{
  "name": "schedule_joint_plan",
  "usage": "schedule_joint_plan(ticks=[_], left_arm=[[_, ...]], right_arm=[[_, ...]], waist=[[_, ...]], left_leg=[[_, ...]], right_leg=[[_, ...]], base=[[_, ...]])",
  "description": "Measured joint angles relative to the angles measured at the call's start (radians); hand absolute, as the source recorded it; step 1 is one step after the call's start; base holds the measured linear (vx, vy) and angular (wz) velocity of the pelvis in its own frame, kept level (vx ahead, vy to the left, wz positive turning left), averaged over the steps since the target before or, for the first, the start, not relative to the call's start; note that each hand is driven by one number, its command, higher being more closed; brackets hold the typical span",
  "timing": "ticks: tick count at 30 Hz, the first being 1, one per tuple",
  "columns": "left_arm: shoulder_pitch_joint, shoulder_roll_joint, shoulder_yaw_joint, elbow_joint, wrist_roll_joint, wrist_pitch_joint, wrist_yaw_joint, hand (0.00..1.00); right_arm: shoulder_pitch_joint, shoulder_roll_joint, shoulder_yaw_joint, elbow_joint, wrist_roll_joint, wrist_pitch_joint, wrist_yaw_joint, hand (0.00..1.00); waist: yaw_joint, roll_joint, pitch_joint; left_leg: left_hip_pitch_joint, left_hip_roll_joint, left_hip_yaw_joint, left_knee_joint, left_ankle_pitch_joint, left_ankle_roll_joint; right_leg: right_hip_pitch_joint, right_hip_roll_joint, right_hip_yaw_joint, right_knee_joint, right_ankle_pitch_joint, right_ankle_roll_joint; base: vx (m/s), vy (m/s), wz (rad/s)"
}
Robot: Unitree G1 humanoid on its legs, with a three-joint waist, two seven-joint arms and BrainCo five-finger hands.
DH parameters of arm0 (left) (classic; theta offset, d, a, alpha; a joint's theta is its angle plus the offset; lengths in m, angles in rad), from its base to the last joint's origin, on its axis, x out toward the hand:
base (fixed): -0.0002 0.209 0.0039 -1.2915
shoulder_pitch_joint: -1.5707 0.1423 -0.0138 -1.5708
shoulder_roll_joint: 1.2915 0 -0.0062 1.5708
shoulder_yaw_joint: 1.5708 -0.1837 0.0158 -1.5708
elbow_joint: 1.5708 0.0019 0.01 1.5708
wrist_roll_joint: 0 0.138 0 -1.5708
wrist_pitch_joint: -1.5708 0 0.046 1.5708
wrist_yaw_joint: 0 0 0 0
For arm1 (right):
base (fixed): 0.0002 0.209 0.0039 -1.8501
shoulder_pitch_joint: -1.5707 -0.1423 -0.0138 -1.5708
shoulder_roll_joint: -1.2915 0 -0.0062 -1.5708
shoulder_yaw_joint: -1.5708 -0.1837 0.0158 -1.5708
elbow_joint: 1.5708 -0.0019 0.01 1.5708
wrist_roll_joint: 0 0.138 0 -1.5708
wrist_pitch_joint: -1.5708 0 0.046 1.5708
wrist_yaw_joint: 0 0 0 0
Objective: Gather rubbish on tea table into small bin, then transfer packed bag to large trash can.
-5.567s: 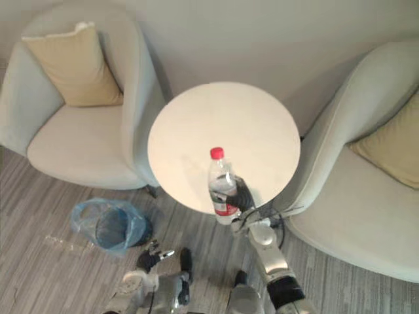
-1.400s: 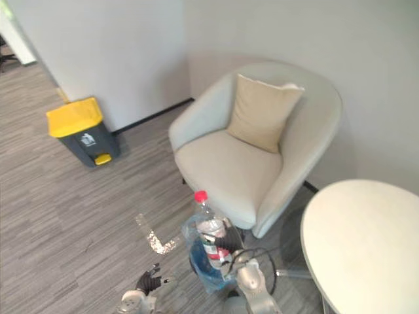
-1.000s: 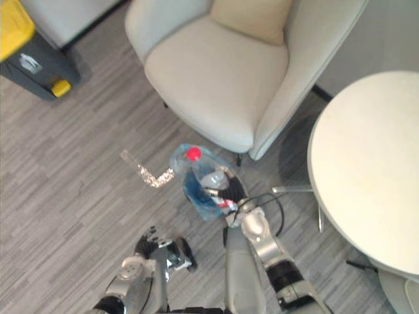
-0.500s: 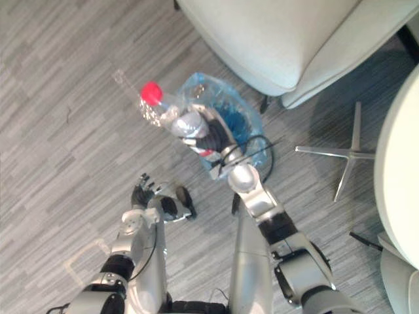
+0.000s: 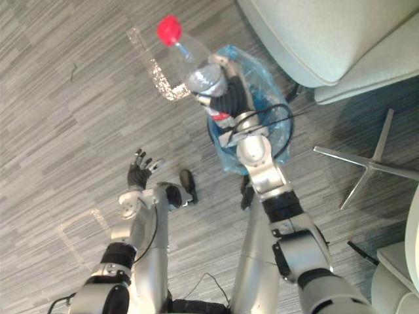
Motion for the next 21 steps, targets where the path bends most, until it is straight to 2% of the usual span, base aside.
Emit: schedule_joint_plan(ticks=[10,14,21], left_arm=[[-0.001,-0.003,0.003,-0.056,0.0,0.017,-0.021,0.0],[-0.001,-0.004,0.003,-0.061,0.0,0.019,-0.022,0.0],[-0.002,-0.024,0.008,-0.091,0.001,0.022,-0.045,0.0]], right_arm=[[-0.002,0.0,-0.15,0.01,-0.034,0.079,-0.044,1.0],[-0.004,-0.003,-0.163,0.017,-0.021,0.086,-0.045,1.0],[-0.018,-0.002,-0.172,0.065,-0.042,0.149,0.053,1.0]], waist=[[0.0,0.0,0.0],[-0.002,0.0,0.0],[-0.001,0.0,0.0]], left_leg=[[-0.003,-0.003,-0.004,-0.043,0.022,-0.009],[-0.003,-0.002,-0.004,-0.047,0.026,-0.011],[-0.003,-0.002,-0.009,-0.068,0.05,-0.015]], right_leg=[[-0.003,-0.001,-0.014,-0.031,0.006,-0.007],[-0.003,0.0,-0.016,-0.033,0.008,-0.009],[0.002,0.002,-0.025,-0.056,0.022,-0.018]], base=[[-0.06,-0.049,0.03],[-0.06,-0.043,0.0],[-0.1,-0.055,0.02]])
